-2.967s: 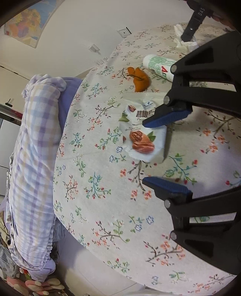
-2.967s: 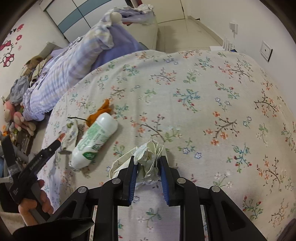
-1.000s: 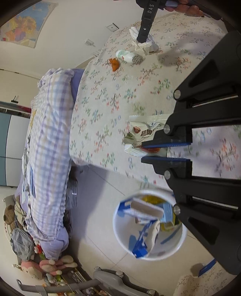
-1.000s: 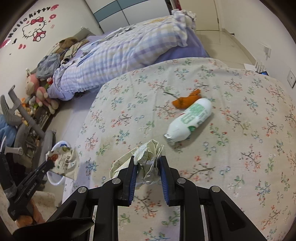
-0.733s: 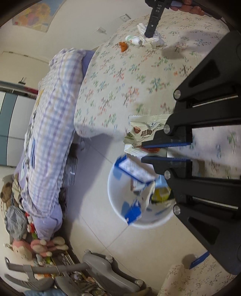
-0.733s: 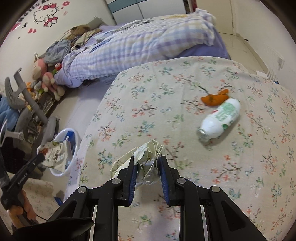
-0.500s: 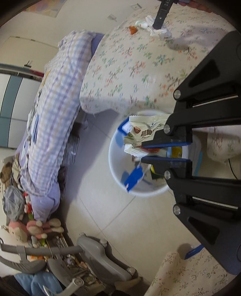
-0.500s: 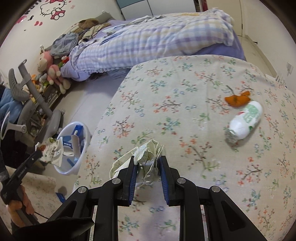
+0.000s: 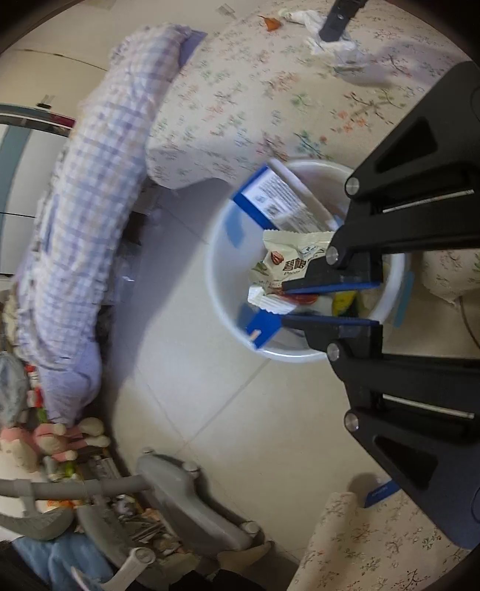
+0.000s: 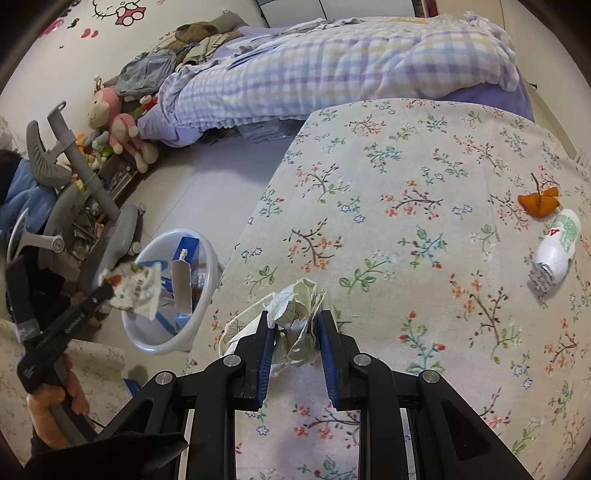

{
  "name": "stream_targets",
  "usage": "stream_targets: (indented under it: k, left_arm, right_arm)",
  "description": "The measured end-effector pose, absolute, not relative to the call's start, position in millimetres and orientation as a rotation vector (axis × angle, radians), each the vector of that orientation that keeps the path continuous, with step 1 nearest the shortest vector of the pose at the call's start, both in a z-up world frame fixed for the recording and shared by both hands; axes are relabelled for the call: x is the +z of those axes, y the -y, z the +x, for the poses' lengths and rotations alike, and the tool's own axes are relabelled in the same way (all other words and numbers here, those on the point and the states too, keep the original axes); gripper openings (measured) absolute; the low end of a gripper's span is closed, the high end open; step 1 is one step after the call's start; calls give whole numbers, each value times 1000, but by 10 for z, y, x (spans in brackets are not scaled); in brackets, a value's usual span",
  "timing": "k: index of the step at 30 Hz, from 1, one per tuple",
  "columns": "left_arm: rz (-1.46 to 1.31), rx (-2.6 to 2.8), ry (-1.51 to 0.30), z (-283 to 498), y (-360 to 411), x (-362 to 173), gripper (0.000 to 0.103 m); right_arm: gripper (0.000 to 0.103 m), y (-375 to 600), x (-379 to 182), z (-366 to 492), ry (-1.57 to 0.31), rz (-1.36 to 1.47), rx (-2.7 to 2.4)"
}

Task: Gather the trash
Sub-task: 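Carry the snack wrapper over the basket and open the left tool, then carry the crumpled paper over the basket and open the right tool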

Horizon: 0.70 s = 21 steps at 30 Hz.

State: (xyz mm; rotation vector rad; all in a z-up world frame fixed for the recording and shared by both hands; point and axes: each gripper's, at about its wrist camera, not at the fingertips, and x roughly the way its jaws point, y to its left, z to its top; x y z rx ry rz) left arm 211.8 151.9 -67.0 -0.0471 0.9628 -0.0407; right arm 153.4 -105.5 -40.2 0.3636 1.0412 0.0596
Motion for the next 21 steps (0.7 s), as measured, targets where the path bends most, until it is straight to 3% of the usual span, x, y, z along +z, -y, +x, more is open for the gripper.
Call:
stream_targets:
  k: [7,9,11,12,21]
  left_arm:
    - [-40,-41,-1071,2103,-1649,-876,18]
    - [-63,-58,-1060,2077,-1678,-814,27]
    - [-72,-73,-1054,2059,-1665,-783,62]
    - [-65,-71,-1043,2032,-1666,-751,68]
    - [-22,36,-1020,1939,-1923,-587,84]
  right_arm:
    - [25,900,-423,1588,-1041,355,78]
    - [25,837,-412,1605,-1036,357,93]
    - [25,773,-399,1619,-1033,359,110]
    - [25,735,-389,1624,-1032,357,119]
    - [25,221,-477,1838,-1074,394,246]
